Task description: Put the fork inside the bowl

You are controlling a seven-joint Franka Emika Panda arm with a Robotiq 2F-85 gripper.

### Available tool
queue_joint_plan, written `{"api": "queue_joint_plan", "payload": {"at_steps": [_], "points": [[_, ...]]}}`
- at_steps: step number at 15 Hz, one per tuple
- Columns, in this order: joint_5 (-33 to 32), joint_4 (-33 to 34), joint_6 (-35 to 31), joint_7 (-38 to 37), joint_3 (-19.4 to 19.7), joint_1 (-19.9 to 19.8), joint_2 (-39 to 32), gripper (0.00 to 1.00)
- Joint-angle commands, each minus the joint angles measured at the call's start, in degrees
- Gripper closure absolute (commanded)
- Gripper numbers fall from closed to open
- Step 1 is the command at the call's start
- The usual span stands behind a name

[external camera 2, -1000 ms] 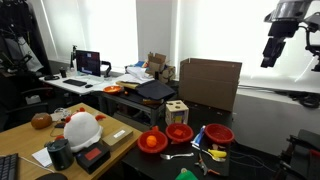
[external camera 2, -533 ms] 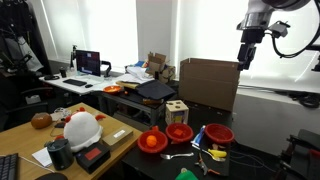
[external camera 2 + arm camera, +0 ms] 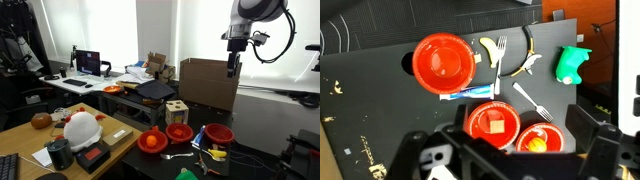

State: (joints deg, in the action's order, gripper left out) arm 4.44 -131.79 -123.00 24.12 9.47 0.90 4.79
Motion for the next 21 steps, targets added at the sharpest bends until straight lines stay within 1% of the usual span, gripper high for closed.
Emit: {"api": "queue_joint_plan", "payload": {"at_steps": [1,6,9,15,17,18,21], "points": [[0.18,6.32,3.13,7.27,-1.11,-2.01,-6.44,0.00],[-1.14,13.86,9.69,17.77,-2.66,-4.60,-13.09,0.00],[-2.60,16.57,13.04,23.51,-3.99,-5.78,-15.88,0.00],[-5.68,14.73,18.55,38.19,-6.09,-6.97,-16.31,0.00],[-5.82,14.05,19.70,41.35,-6.42,-6.89,-16.10,0.00],[-6.11,13.21,18.38,42.23,-6.53,-6.82,-15.69,0.00],[-6.01,12.23,17.42,44.42,-7.03,-6.62,-15.65,0.00]]}}
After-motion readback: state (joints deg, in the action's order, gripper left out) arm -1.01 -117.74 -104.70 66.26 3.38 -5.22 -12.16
